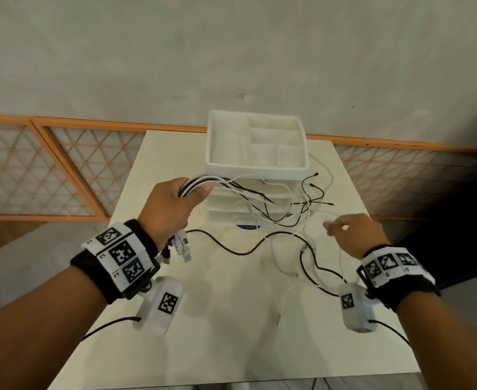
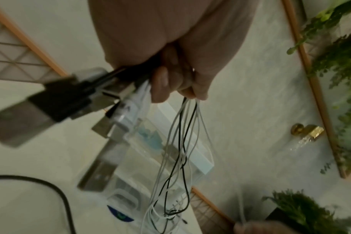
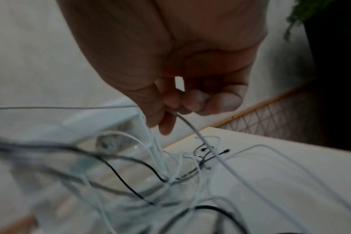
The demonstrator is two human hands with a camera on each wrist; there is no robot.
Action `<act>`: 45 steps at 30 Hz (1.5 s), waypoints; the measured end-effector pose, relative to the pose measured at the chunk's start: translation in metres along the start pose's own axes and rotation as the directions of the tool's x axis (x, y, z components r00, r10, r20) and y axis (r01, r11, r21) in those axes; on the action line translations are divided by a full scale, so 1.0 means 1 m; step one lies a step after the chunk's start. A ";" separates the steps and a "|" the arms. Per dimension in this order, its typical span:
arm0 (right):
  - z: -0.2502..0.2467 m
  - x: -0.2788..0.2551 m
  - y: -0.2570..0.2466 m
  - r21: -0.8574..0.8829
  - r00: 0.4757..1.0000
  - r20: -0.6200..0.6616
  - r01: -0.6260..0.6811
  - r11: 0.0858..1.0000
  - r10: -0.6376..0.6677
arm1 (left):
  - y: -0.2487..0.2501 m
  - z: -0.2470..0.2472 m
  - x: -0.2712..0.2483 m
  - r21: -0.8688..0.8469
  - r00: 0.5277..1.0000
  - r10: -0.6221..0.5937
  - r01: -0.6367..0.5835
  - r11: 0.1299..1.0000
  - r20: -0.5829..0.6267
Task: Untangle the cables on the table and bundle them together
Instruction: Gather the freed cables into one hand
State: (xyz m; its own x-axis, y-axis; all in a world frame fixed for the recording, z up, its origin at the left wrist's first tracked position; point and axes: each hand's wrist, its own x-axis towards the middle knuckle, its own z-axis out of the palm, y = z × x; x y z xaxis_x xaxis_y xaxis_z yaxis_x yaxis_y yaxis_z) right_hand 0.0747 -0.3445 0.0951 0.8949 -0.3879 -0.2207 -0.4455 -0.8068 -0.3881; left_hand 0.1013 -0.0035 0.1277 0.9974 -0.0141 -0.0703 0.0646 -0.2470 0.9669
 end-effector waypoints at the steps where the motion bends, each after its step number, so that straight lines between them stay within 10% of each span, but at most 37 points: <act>1: -0.010 -0.002 -0.005 0.151 0.999 -0.031 0.035 0.988 -0.031 | -0.003 0.000 0.001 0.064 1.000 -0.018 0.018 0.998 0.003; 5: -0.054 -0.008 -0.035 0.602 0.980 -0.184 0.171 0.780 -0.073 | -0.012 0.003 0.000 0.228 0.987 -0.141 0.121 0.966 0.072; 13: -0.077 0.039 -0.057 0.523 0.914 -0.399 0.299 0.798 -0.081 | -0.009 0.006 -0.007 0.233 0.949 -0.272 0.231 0.945 0.162; 20: -0.025 0.060 -0.032 0.217 0.999 0.008 0.038 0.976 -0.040 | -0.007 0.007 -0.011 0.111 0.960 -0.193 0.174 0.979 0.201; 27: 0.025 -0.029 -0.085 0.276 0.796 0.180 0.523 0.806 -0.578 | 0.024 0.035 -0.016 0.285 0.891 0.093 -0.238 0.929 0.443; 32: 0.023 0.000 -0.064 0.108 0.921 0.278 0.253 0.961 -0.274 | 0.036 0.041 -0.020 0.274 0.786 0.126 -0.354 0.894 0.605; 34: 0.011 0.020 -0.044 0.155 0.981 -0.009 0.192 0.969 -0.193 | 0.034 0.036 -0.020 0.348 0.816 0.030 -0.279 0.895 0.577; 36: 0.005 0.025 -0.031 0.223 0.928 -0.296 0.299 0.928 -0.228 | 0.022 0.035 -0.019 0.446 0.865 -0.076 -0.179 0.877 0.496; 41: 0.054 0.001 -0.013 0.233 0.973 -0.074 0.228 0.945 -0.217 | -0.021 0.042 -0.010 0.565 0.978 -0.122 0.005 0.825 0.170; 45: 0.117 -0.020 0.011 -0.116 0.985 0.136 0.120 0.986 -0.104 | -0.034 0.041 -0.008 0.223 0.961 -0.262 0.237 0.946 0.091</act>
State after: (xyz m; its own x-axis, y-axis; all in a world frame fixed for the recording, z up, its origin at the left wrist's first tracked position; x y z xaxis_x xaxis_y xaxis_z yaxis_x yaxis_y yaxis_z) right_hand 0.0487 -0.2929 -0.0096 0.9244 -0.2377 -0.2983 -0.3284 -0.8937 -0.3057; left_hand 0.0897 -0.0350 0.0848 0.9386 -0.0371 -0.3431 0.2903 -0.4530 0.8429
